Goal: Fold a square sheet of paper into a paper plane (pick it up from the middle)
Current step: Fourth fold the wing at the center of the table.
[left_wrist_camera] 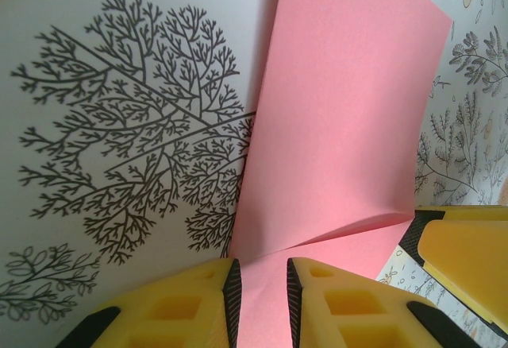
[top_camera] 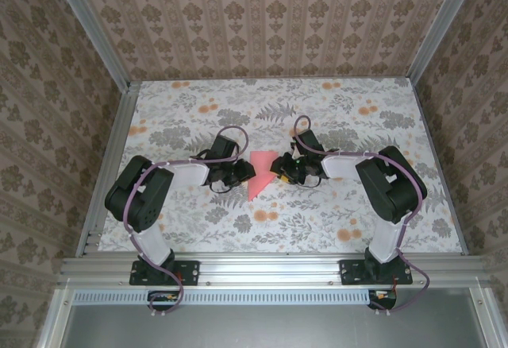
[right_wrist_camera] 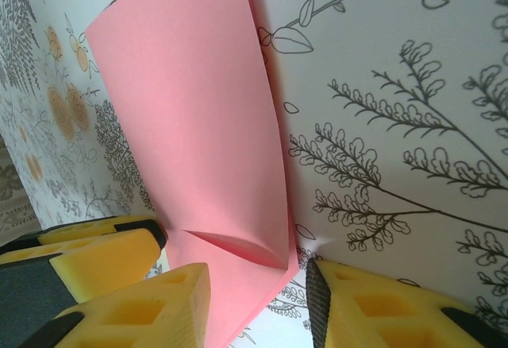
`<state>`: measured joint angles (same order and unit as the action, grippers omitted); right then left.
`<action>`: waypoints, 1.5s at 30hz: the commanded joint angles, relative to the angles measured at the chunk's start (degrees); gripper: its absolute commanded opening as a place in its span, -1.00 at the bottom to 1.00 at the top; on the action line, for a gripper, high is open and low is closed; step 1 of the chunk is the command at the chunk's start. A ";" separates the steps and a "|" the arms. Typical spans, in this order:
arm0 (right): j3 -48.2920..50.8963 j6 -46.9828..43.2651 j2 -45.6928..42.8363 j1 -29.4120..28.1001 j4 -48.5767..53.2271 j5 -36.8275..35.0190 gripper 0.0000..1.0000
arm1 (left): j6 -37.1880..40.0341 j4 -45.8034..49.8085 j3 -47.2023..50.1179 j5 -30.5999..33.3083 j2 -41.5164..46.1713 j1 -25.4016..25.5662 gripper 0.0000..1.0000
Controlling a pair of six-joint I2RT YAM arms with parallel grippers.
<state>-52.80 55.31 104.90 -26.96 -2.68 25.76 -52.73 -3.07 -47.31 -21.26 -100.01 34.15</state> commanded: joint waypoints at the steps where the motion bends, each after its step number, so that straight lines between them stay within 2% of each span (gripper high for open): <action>1: -0.90 -0.42 -0.75 -0.34 -0.20 0.35 -0.30 | 0.38 2.99 1.36 0.34 0.95 0.65 -0.48; 4: -0.66 -0.49 -0.79 -0.38 -0.38 0.35 -0.38 | 0.35 2.98 1.35 0.34 0.87 0.65 -0.48; 17: -1.15 1.06 0.99 -0.46 -2.63 2.49 -0.44 | 0.57 3.02 1.21 -0.01 0.68 0.65 -0.48; 33: 0.41 6.99 2.24 -2.15 -8.02 5.56 -0.45 | 1.14 3.59 0.02 -0.10 0.45 0.65 -0.48; 39: 0.46 7.42 2.35 -2.31 -6.32 3.86 -0.76 | 1.38 3.77 -0.57 -0.02 1.69 0.41 -0.42; 45: -0.10 6.27 -0.92 -2.31 -1.10 -0.99 -0.92 | 3.97 5.53 -0.87 1.39 5.33 0.04 -0.16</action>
<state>-52.86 61.76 106.61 -29.04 -7.77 28.14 -51.03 -0.36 -47.35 -21.04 -97.62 34.13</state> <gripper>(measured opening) 0.059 0.402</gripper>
